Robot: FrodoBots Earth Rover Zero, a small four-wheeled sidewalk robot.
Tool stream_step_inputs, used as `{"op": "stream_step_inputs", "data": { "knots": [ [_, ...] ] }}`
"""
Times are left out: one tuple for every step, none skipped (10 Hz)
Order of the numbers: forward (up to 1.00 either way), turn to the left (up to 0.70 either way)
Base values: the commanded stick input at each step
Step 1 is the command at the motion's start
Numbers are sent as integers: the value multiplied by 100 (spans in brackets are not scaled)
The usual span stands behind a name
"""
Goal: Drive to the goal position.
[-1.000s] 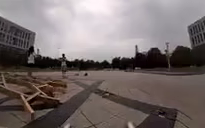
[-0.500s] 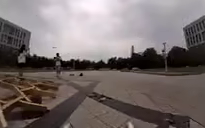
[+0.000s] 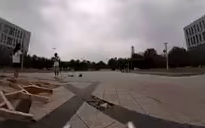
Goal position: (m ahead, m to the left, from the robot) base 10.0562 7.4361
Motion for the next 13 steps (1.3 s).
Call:
{"op": "stream_step_inputs", "data": {
  "knots": [
    [69,0],
    [69,0],
    [69,0],
    [69,0],
    [69,0],
    [69,0],
    [69,0],
    [69,0],
    [69,0],
    [69,0],
    [69,0],
    [69,0],
    [69,0]
  ]
}}
